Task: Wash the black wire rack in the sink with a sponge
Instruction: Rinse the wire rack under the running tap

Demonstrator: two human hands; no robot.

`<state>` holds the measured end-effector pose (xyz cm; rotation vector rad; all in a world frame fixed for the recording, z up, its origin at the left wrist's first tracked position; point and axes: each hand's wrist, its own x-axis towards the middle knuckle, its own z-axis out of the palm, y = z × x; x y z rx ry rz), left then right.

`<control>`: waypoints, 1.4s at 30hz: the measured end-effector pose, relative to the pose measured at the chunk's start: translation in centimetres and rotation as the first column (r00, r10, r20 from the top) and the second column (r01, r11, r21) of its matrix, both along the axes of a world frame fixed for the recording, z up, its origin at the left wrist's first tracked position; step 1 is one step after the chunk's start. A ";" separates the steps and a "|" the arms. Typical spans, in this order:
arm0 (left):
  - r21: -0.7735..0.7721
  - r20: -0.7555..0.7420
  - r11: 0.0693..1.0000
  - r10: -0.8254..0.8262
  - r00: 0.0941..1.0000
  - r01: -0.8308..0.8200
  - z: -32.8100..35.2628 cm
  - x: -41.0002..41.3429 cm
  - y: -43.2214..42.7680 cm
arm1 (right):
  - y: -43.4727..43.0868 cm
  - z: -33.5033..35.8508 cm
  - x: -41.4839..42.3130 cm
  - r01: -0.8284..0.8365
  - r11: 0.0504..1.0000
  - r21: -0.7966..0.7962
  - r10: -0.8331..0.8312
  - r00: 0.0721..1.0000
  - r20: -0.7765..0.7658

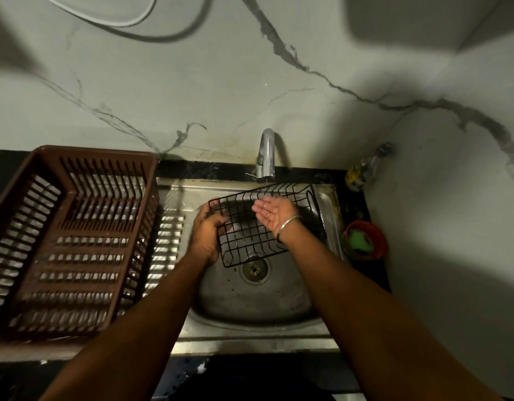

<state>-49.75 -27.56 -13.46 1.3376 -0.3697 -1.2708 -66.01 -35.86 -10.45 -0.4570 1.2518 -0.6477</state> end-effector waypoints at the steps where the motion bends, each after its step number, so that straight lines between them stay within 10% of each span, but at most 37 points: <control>1: -0.003 -0.025 1.000 -0.012 1.000 0.012 0.1 -0.3 -0.2 | 0.1 0.2 0.0 -0.066 0.998 -0.002 0.066 0.997 -0.027; 23: 0.080 -0.153 0.990 -0.100 0.983 0.113 -1.1 -0.8 -1.3 | -1.2 0.9 -1.0 -0.608 0.791 0.069 0.598 0.743 -0.302; 42: 0.053 -0.027 0.987 -0.153 0.988 0.154 0.1 1.2 -1.1 | -1.7 0.2 -1.7 -0.269 0.963 -0.028 0.255 0.938 -0.233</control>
